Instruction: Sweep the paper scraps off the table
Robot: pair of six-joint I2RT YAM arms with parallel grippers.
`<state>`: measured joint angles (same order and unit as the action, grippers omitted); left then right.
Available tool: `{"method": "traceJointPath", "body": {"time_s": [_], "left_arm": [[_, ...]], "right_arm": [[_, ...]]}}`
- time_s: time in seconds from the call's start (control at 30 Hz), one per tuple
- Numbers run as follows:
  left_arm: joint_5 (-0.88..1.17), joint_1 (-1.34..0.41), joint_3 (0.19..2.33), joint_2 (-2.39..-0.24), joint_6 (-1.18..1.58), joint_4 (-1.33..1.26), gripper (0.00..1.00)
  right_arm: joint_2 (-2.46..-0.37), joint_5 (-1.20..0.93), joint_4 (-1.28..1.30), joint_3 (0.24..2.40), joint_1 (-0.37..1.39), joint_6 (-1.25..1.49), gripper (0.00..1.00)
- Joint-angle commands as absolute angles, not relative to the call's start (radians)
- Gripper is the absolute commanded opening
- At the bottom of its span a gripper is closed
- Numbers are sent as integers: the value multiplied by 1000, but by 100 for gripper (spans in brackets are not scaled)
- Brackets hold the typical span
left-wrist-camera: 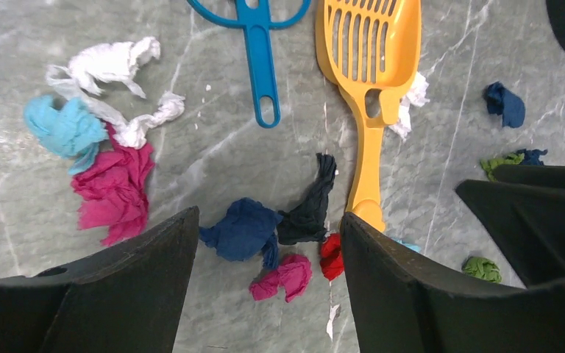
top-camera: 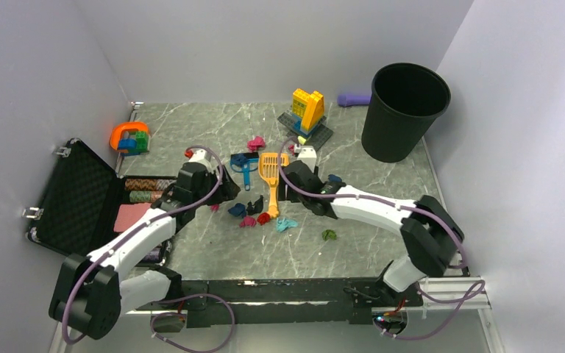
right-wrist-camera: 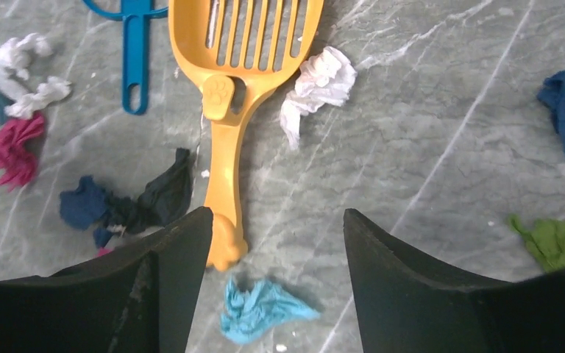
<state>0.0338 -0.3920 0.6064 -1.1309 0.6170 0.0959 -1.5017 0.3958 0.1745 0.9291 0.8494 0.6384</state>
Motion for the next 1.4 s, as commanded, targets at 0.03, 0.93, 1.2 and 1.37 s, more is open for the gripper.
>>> {"method": "traceJointPath", "body": {"time_s": [0.03,0.93,1.2,1.37], "left_arm": [[-44,-382,573,-1016,608,52,74],[-59,-363,620,-1112,517,90,75],[-100,-396,818,-1406,486,91,73],[-187,-472,955,-1569,454,147,67]], "right_arm": [[-1637,461,149,1049,865,662,65],[-1914,455,137,1165,890,683,25],[-1762,374,114,1042,843,618,20],[-1695,339,115,968,808,595,42]]}}
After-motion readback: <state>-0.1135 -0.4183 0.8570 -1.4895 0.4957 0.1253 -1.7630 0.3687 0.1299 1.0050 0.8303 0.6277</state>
